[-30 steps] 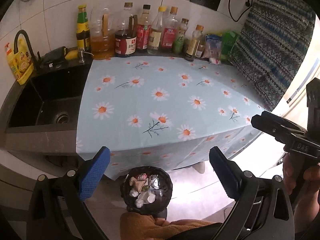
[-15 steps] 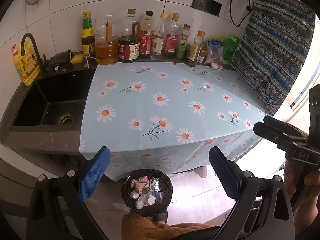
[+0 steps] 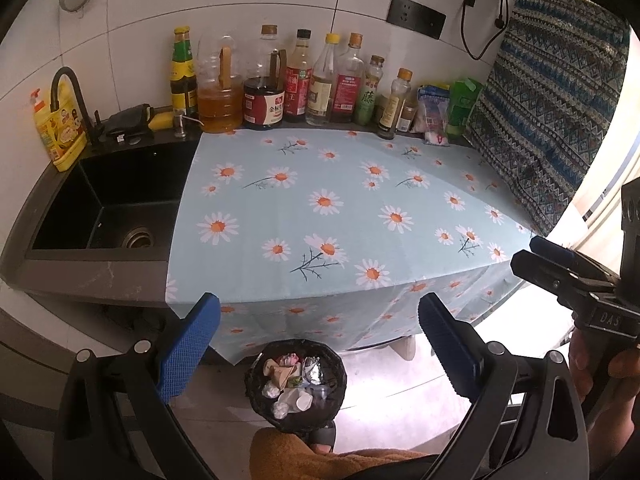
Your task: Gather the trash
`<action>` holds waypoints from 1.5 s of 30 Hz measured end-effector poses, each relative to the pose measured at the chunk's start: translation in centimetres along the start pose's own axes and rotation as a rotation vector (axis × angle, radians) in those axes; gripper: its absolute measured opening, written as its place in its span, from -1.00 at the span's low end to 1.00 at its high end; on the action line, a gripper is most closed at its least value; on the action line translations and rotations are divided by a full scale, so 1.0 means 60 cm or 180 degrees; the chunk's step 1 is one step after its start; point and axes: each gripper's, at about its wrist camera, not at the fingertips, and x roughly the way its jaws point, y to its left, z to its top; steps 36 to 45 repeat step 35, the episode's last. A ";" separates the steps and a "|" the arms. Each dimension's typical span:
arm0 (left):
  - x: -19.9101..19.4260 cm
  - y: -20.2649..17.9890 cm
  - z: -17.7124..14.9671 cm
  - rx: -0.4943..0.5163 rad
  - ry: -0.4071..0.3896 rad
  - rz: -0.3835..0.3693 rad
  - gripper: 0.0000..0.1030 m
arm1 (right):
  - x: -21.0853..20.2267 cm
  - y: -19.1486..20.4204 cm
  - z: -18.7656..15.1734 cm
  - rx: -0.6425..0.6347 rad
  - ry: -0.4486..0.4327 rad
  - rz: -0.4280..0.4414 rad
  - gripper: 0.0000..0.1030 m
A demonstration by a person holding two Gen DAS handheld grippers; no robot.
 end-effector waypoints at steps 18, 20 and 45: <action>-0.016 0.008 -0.003 0.0088 -0.0053 -0.0012 0.87 | 0.000 0.013 -0.003 -0.0014 0.0020 -0.0007 0.90; -0.015 0.009 -0.006 0.0081 -0.0040 -0.0022 0.87 | -0.001 0.019 -0.006 -0.0032 0.0026 -0.0012 0.90; -0.023 0.020 -0.012 -0.0014 -0.0020 -0.0027 0.87 | -0.007 0.033 -0.008 -0.0051 0.0040 0.0009 0.90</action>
